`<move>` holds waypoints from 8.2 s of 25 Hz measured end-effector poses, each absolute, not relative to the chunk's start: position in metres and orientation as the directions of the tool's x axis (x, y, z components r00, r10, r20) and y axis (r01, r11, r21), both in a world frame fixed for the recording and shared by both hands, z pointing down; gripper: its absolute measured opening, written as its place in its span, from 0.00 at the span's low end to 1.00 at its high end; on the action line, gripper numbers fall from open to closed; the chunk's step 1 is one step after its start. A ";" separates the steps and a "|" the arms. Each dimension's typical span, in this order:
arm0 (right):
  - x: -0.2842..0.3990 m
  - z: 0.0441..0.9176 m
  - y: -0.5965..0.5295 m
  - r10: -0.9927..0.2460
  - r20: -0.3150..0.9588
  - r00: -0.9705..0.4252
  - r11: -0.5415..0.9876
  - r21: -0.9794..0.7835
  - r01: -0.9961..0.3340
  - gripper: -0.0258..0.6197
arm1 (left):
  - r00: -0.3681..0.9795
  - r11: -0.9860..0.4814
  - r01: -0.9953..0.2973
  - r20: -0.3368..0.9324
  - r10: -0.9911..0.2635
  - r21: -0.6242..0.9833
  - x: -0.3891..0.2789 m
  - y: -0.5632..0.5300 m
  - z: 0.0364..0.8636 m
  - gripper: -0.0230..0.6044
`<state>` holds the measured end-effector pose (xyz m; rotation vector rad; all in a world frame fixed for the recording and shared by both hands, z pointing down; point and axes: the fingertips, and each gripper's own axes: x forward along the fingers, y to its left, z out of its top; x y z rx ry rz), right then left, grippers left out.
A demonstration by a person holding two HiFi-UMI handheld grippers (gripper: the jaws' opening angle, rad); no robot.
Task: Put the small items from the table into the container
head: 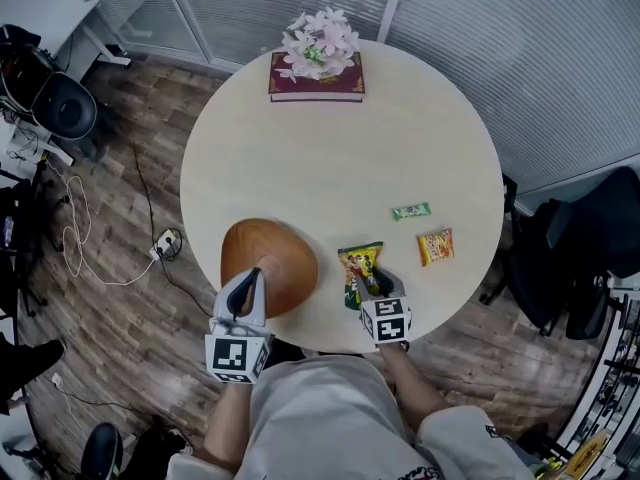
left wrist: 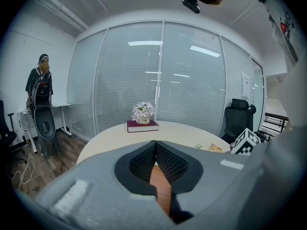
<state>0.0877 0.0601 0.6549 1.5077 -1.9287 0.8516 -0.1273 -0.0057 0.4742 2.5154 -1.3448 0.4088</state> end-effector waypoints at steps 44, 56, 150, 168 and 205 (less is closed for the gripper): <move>-0.047 0.499 0.021 -0.730 0.367 -0.576 0.561 -0.160 -0.812 0.04 | 0.480 -0.478 -0.872 0.357 -0.801 0.100 -0.152 -0.001 0.474 0.02; 0.046 0.512 0.068 -0.813 0.406 -0.416 0.374 -0.183 -0.909 0.04 | 0.630 -0.641 -0.762 0.328 -0.704 0.088 -0.065 0.006 0.463 0.03; 0.040 0.459 0.031 -0.891 0.284 -0.353 0.338 -0.104 -0.936 0.04 | 0.565 -0.568 -0.817 0.346 -0.749 0.105 -0.102 0.016 0.475 0.03; 0.168 0.520 0.048 -0.904 0.423 -0.061 -0.001 -0.146 -0.989 0.04 | 0.718 -0.730 -0.672 0.349 -0.603 0.124 -0.023 0.016 0.484 0.03; 0.205 0.672 -0.034 -0.695 0.691 0.197 -0.215 0.061 -0.975 0.14 | 0.658 -0.677 -0.723 0.431 -0.617 0.135 -0.077 0.025 0.489 0.03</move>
